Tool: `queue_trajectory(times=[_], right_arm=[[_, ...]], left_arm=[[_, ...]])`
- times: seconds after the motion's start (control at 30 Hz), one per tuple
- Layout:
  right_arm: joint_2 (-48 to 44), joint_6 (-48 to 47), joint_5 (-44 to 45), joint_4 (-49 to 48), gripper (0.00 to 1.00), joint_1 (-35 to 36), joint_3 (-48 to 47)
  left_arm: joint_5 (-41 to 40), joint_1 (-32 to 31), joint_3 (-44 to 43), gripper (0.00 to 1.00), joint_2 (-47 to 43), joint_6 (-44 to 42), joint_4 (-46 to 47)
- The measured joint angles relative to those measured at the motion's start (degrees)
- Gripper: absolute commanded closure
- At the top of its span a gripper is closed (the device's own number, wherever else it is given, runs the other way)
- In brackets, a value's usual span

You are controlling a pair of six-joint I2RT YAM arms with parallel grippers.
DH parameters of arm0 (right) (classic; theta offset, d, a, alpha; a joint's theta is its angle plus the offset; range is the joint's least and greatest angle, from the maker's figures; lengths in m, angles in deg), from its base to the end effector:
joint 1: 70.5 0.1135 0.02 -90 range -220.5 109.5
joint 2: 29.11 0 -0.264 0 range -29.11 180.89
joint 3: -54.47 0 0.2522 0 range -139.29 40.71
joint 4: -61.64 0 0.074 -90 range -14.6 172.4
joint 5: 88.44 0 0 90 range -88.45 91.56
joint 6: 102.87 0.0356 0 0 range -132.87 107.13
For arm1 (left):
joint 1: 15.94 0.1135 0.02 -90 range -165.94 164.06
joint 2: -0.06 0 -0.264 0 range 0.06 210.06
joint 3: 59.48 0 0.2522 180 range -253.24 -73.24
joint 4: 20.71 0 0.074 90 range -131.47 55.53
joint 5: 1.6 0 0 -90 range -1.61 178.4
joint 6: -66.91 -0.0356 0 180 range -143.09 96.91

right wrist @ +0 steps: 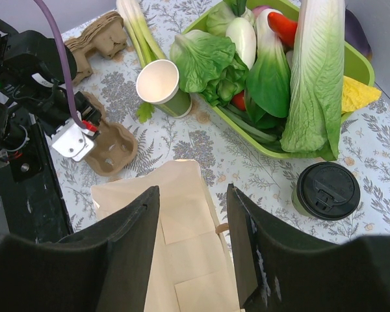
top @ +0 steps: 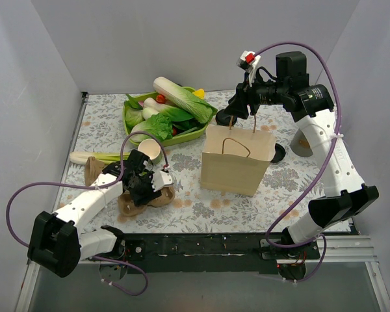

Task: Pack the takeout coffee

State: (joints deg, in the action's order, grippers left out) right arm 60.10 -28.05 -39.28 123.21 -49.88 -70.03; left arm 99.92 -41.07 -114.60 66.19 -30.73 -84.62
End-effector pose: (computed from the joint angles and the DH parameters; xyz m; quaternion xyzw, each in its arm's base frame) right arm 0.2845 0.1319 0.4785 -0.4199 0.7008 0.3195 0.4801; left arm 0.1681 -0.0867 0.2016 0.2909 0.9426 -0.1182 0.1139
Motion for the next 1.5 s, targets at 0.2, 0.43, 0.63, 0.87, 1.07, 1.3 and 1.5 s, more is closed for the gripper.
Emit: queue_trajectory(times=[0.2, 0.43, 0.63, 0.87, 1.07, 1.3, 1.5], right_arm=[[0.0, 0.0, 0.0, 0.0, 0.46, 0.0, 0.0], [0.0, 0.0, 0.0, -0.2, 0.46, 0.0, 0.7], [0.0, 0.0, 0.0, -0.3, 0.46, 0.0, 1.1], [0.0, 0.0, 0.1, -0.4, 0.46, 0.0, 1.9], [0.0, 0.0, 0.2, -0.5, 0.46, 0.0, 1.9], [0.0, 0.0, 0.3, -0.5, 0.46, 0.0, 1.9], [0.0, 0.1, 0.6, -0.5, 0.46, -0.2, 1.9]], left_arm=[[0.1, 0.0, -0.2, 0.47, -0.2, 0.5, -2.3], [-0.2, 0.0, -0.4, 0.40, -2.1, 1.6, -2.6], [-0.1, 0.0, -0.4, 0.45, -1.2, 3.0, -2.5], [0.0, 0.0, -0.4, 0.54, 1.1, 4.3, -1.2], [-0.2, 0.0, -0.4, 0.65, 1.7, 5.0, -0.5], [-0.4, 0.0, -0.4, 0.90, 1.0, 6.3, -1.1], [-0.1, 0.0, -2.6, 1.00, 0.1, 9.1, -4.0]])
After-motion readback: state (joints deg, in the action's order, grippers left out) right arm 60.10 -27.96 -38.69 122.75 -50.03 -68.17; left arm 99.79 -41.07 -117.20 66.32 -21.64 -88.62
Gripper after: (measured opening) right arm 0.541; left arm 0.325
